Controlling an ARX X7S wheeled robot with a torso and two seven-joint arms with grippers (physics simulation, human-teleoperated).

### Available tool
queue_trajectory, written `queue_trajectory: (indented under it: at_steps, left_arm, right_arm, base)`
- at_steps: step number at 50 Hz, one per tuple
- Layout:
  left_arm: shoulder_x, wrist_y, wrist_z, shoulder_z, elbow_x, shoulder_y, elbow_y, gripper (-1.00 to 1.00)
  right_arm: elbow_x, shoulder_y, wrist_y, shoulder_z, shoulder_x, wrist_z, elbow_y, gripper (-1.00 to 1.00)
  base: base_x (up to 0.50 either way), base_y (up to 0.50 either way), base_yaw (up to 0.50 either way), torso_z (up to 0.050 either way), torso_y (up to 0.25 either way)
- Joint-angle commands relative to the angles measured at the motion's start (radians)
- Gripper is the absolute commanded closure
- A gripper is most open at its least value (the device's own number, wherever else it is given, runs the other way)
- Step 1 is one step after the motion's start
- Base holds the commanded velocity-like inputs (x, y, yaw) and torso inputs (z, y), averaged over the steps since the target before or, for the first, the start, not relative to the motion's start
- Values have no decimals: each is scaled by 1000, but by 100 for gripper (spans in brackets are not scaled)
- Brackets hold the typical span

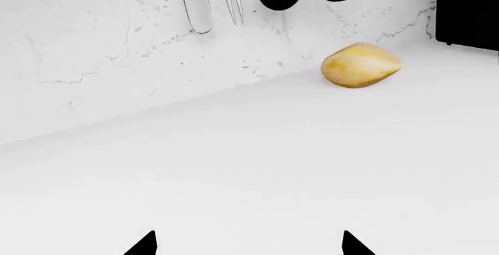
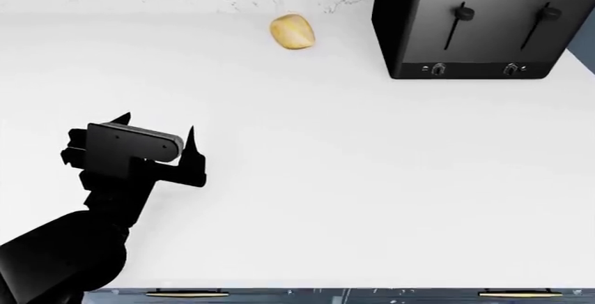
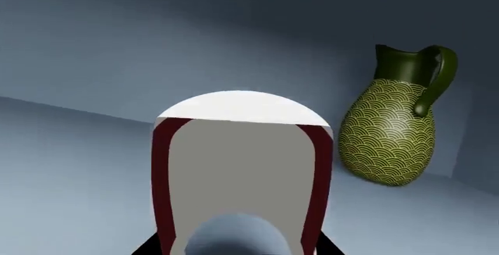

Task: A wet mug is on the counter and needs to be dried. Pick it up and place it upside down in the open cabinet.

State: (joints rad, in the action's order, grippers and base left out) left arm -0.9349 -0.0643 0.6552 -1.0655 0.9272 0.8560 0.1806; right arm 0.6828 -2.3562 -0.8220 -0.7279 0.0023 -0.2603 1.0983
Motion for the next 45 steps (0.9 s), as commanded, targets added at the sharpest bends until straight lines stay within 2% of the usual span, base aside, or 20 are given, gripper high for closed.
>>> queue_trajectory:
  at_steps: [1, 8, 23, 24, 45]
  left_arm:
    - [2, 1, 5, 1, -4, -5, -7, -100]
    - [4, -1, -3, 1, -2, -6, -8, -100]
    - [6, -5, -6, 1, -1, -8, -7, -100]
    - [6, -5, -6, 1, -2, -9, -8, -100]
    - [13, -12, -6, 0, -7, -10, -12, -100]
  right_arm:
    - [214, 0, 17, -97, -2, 29, 127, 100]
    - [103, 0, -16, 3, -2, 35, 101, 100]
    - [72, 0, -23, 30, -2, 28, 115, 100]
    - [67, 0, -23, 35, -2, 25, 115, -100]
    - [-65, 0, -50, 158, -2, 15, 70, -100]
  base:
    - [0, 0, 3, 0, -250]
    - [5, 0, 1, 0, -93]
    - [6, 1, 2, 0, -11]
    - [13, 0, 3, 0, -10]
    - [2, 0, -1, 0, -7]
